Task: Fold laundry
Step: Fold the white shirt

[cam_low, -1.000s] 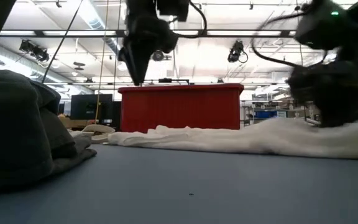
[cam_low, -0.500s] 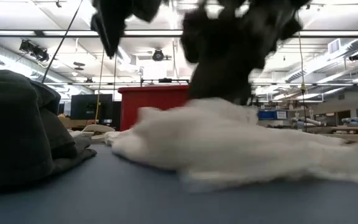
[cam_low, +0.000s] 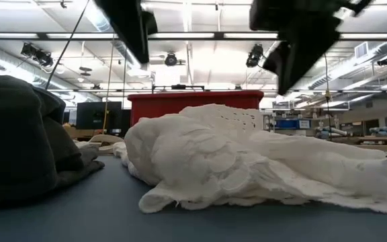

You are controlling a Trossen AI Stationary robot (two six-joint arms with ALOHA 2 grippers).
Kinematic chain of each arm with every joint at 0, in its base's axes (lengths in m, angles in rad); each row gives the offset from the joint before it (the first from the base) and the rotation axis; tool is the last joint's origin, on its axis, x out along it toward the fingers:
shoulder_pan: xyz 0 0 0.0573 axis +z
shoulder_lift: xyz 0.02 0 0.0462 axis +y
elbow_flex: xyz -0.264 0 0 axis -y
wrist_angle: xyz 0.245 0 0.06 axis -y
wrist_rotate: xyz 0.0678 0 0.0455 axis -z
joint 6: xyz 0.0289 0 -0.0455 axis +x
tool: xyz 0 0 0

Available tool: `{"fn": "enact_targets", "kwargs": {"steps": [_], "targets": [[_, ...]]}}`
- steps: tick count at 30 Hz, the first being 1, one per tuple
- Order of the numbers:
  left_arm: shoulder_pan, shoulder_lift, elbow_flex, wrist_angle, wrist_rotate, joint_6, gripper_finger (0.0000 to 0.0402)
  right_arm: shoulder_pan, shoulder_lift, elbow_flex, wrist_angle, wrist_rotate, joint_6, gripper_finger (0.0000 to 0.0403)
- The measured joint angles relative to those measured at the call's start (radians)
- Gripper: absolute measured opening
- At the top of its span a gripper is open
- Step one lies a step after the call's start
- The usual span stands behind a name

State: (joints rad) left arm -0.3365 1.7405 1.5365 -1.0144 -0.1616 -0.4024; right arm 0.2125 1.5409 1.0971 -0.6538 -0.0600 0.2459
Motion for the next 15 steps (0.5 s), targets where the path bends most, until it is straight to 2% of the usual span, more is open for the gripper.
{"fn": "enact_targets", "kwargs": {"steps": [3,5,8,11,15], "targets": [[-0.018,0.001,-0.144,0.19,0.079,0.106,0.0163,0.011,-0.009,-0.042,-0.007,-0.119,-0.064,0.0118],[-0.033,0.002,-0.234,0.334,0.115,0.175,0.0178,0.039,-0.03,-0.072,-0.005,-0.132,-0.073,0.011],[-0.053,0.002,-0.325,0.528,0.122,0.231,0.0206,0.101,-0.078,-0.122,0.014,-0.13,-0.105,0.0092],[-0.06,0.002,-0.377,0.693,0.102,0.32,0.0232,0.172,-0.125,-0.174,0.1,-0.068,-0.145,0.0081],[-0.06,0.027,-0.41,0.734,0.083,0.446,0.0255,0.238,-0.138,-0.258,0.288,-0.012,-0.279,0.0093]]}}
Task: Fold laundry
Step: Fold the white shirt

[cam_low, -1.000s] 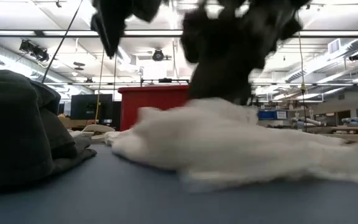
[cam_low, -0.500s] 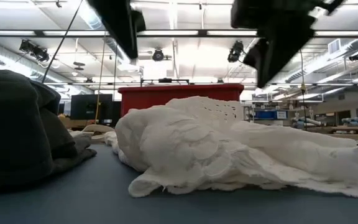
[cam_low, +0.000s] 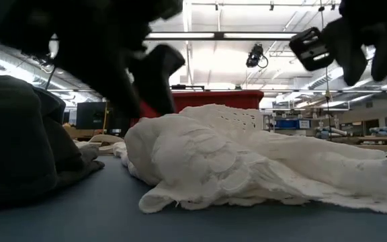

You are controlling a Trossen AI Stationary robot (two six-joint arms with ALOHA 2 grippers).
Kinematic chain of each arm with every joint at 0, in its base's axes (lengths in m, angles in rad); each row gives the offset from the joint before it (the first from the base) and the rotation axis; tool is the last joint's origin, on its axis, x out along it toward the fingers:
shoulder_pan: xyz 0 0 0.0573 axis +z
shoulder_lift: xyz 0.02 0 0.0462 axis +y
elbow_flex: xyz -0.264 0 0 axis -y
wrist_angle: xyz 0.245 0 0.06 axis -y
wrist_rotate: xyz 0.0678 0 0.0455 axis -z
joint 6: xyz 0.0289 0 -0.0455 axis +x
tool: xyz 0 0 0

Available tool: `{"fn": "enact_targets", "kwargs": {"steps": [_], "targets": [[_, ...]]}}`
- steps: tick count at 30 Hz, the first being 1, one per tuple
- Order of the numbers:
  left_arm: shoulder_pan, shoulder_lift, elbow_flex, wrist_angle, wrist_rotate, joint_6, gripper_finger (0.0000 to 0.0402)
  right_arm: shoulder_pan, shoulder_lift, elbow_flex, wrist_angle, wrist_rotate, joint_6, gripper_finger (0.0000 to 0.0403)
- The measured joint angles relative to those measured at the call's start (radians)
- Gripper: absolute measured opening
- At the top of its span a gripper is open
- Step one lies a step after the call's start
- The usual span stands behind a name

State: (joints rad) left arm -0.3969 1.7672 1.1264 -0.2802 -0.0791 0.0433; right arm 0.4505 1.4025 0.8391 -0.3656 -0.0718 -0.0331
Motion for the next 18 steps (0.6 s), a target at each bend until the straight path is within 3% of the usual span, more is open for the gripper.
{"fn": "enact_targets", "kwargs": {"steps": [3,8,13,18], "targets": [[-0.009,0.039,-0.006,-0.006,0.001,0.069,0.0261,0.014,0.037,-0.052,0.113,-0.003,-0.097,0.0123],[-0.039,0.087,0.001,0.035,0.002,0.186,0.0262,0.03,0.128,-0.06,0.13,0.016,-0.231,0.0197],[-0.049,0.133,0.001,0.088,-0.006,0.23,0.0256,0.03,0.211,-0.056,0.205,0.149,-0.403,0.027],[-0.043,0.17,0.002,0.157,-0.005,0.233,0.0219,-0.012,0.304,-0.053,0.286,0.096,-0.444,0.0291]]}}
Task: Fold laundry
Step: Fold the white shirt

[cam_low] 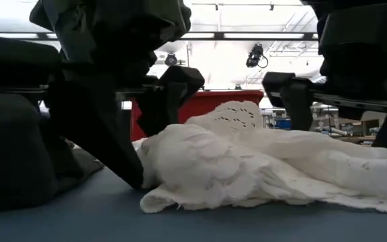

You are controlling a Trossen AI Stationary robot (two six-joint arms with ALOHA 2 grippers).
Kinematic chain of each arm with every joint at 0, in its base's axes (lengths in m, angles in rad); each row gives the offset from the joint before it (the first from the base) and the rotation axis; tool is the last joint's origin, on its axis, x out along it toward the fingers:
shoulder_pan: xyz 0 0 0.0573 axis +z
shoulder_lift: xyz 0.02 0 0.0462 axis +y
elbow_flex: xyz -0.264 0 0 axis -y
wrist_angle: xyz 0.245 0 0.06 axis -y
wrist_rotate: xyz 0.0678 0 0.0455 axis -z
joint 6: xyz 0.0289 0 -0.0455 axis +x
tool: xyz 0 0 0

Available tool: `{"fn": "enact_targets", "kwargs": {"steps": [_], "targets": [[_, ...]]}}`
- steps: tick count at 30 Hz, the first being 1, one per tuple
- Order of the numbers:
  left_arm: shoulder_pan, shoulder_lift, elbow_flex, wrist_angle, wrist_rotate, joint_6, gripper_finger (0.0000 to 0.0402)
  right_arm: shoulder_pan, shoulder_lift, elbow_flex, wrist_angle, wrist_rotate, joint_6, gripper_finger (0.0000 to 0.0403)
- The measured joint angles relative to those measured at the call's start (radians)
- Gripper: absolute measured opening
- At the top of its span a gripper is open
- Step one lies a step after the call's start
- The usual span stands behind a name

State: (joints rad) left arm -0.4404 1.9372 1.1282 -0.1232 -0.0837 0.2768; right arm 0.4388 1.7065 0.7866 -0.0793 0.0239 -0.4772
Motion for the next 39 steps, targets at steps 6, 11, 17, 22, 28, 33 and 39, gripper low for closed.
{"fn": "enact_targets", "kwargs": {"steps": [6,11,17,22,28,33,39], "targets": [[0.0,-0.005,0.0,-0.001,-0.008,-0.068,0.0119,-0.015,0.021,0.011,0.05,-0.012,0.115,0.02],[0.0,-0.017,0.085,-0.191,-0.001,-0.111,0.002,-0.082,-0.045,0.056,0.019,-0.134,0.286,0.0034],[0.032,-0.056,0.216,-0.336,0.057,-0.134,0.0011,-0.17,-0.149,0.061,-0.014,-0.319,0.502,0.0016],[0.095,-0.159,0.241,-0.372,0.069,-0.27,0.0008,-0.246,-0.223,0.061,-0.029,-0.455,0.595,0.001],[0.209,-0.227,0.24,-0.629,0.072,-0.492,0.0006,-0.391,-0.251,0.061,-0.015,-0.493,0.647,0.001],[0.291,-0.23,0.166,-0.64,0.131,-0.588,0.0006,-0.586,-0.151,0.065,0.072,-0.565,0.732,0.001],[0.408,-0.23,0.024,-0.639,0.133,-0.789,0.0015,-0.756,0.067,0.156,0.094,-0.731,0.826,0.0011]]}}
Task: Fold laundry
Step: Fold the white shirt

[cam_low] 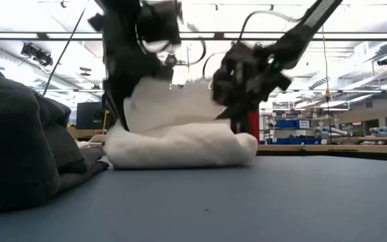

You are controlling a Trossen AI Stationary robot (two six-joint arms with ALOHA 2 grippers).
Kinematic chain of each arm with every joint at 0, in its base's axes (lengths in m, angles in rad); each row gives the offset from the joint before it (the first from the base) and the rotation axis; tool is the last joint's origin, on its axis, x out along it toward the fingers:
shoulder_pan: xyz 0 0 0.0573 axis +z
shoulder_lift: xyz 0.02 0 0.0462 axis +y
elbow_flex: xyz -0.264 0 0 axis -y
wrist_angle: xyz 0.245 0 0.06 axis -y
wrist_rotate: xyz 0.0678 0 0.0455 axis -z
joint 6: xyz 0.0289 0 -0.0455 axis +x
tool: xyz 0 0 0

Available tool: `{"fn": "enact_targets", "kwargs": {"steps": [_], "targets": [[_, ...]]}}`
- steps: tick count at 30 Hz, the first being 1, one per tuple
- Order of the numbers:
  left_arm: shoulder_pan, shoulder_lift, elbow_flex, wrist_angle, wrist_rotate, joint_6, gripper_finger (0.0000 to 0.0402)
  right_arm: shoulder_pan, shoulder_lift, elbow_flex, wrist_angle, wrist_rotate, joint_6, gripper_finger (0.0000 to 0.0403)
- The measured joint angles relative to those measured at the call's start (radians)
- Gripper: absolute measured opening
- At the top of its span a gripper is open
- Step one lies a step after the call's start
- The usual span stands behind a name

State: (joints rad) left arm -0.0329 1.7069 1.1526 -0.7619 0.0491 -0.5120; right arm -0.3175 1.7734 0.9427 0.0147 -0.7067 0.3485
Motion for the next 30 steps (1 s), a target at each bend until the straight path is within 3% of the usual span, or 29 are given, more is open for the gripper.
{"fn": "enact_targets", "kwargs": {"steps": [6,10,14,19,25,28,30], "targets": [[0.108,0.0,-0.059,0.049,0.026,-0.162,0.0082,-0.082,0.125,0.081,0.006,-0.106,0.163,0.0075],[0.131,-0.014,-0.025,0.032,0.047,-0.14,0.0131,-0.105,0.096,0.086,-0.001,-0.028,0.243,0.012],[0.156,-0.073,-0.014,-0.016,0.02,-0.129,0.0163,-0.132,0.022,0.087,0.008,0.055,0.247,0.0135],[0.222,-0.18,-0.013,-0.136,-0.091,-0.128,0.0172,-0.16,-0.059,0.087,-0.015,0.131,0.222,0.0133],[0.283,-0.291,-0.013,-0.231,-0.125,-0.17,0.0173,-0.13,-0.133,0.087,-0.103,0.038,0.19,0.0133],[0.24,-0.346,-0.013,-0.171,-0.108,-0.188,0.0173,-0.054,-0.175,0.087,-0.251,0.024,0.046,0.0133],[0.176,-0.359,-0.013,-0.101,-0.105,-0.117,0.0173,0.012,-0.193,0.081,-0.321,0.086,-0.099,0.0133]]}}
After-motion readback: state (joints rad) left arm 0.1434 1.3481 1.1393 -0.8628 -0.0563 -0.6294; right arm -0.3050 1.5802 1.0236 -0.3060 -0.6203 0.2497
